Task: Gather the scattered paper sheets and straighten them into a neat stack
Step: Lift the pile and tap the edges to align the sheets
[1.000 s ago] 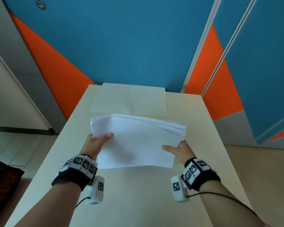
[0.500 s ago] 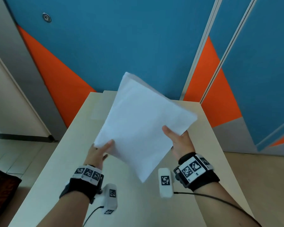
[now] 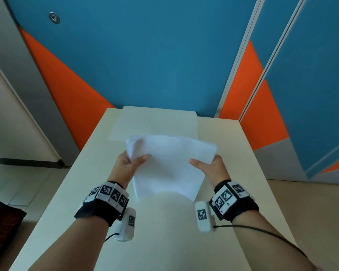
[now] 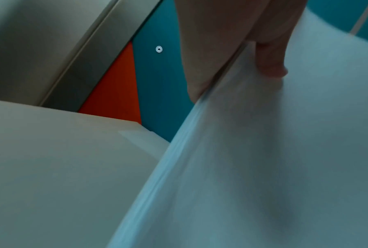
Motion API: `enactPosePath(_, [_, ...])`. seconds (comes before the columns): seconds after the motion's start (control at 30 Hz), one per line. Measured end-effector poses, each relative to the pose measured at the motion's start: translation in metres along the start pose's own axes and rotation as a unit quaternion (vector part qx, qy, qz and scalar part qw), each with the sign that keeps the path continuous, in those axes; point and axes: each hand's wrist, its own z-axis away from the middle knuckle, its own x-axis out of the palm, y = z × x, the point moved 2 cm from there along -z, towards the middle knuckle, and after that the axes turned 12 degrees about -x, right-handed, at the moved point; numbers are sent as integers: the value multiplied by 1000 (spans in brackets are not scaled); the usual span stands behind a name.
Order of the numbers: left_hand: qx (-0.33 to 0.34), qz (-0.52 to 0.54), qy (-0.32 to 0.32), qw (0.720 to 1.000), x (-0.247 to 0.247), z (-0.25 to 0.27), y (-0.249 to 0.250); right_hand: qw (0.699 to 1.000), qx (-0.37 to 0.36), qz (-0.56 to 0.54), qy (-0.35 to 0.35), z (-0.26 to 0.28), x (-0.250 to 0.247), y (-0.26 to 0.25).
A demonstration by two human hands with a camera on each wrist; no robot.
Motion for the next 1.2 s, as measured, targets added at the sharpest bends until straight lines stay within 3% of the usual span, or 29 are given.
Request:
enactPosePath(0.07, [12,-12,4,1000,1,-1,-5,1000,7,-7,19,4,0,3])
enactPosePath(0.2, [61,31,18,998,10,3,9,995,-47,-36,81,6,-1,-2])
enactPosePath(0.33, [116,53,111,986,28,8,27,981,-83,-33,174,6,13,-19])
enactPosePath(0.5, [109,87,224,965,41,1,34,960,-87,-52,261,-1,21,-23])
enactPosePath(0.63, [104,54,208,971,35,-4,33,956,-107,-9,274,-7,15,-23])
enactPosePath(0.77, [112,47,104,987,21,-9,28,960,-126,11,250,-9,11,-20])
enactPosePath(0.87, [46,20,18,999,12,-14,19,976,-115,19,185,-9,4,-16])
enactPosePath(0.97, [-41,18,-62,997,2,-23,2,996,-35,-52,69,-6,-1,-7])
enactPosePath(1.07, [-116,0,-83,990,-7,-36,-19,998,64,20,-11,-7,-5,13])
enactPosePath(1.2, [-168,-29,-82,982,-4,-43,-41,983,148,89,-57,-5,-6,33])
